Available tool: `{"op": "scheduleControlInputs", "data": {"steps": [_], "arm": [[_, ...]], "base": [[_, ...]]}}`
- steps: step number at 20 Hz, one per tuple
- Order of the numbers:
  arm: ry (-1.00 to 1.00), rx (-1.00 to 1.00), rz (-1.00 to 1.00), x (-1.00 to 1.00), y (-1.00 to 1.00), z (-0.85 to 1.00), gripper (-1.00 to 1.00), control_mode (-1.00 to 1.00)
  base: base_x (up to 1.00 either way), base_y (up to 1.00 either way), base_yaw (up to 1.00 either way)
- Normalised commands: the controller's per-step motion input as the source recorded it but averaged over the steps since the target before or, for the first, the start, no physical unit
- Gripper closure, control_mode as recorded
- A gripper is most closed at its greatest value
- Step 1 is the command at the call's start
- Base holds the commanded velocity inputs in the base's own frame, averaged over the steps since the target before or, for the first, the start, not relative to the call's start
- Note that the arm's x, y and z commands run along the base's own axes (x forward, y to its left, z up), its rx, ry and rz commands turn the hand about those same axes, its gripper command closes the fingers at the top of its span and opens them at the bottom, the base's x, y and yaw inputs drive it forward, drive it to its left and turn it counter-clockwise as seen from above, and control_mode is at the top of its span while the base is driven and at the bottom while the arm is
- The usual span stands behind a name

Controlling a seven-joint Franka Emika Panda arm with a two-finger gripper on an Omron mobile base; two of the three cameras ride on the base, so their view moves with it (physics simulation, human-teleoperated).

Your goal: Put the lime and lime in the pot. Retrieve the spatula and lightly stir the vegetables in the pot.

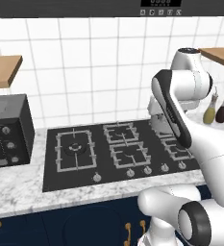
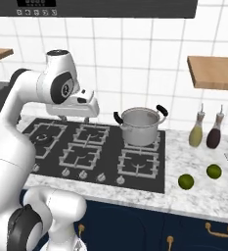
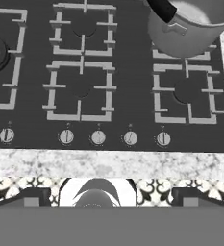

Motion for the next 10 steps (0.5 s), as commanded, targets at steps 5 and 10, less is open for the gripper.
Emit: {"op": "scheduleControlInputs", "data": {"steps": [5, 10], "arm": [[0.0, 0.0, 0.0, 0.0, 0.0, 0.0, -1.0, 1.0], [0.0, 0.0, 0.0, 0.0, 0.0, 0.0, -1.0, 1.0]], "base": [[-0.41, -0.79, 0.0], [-0.06, -0.79, 0.0]]}}
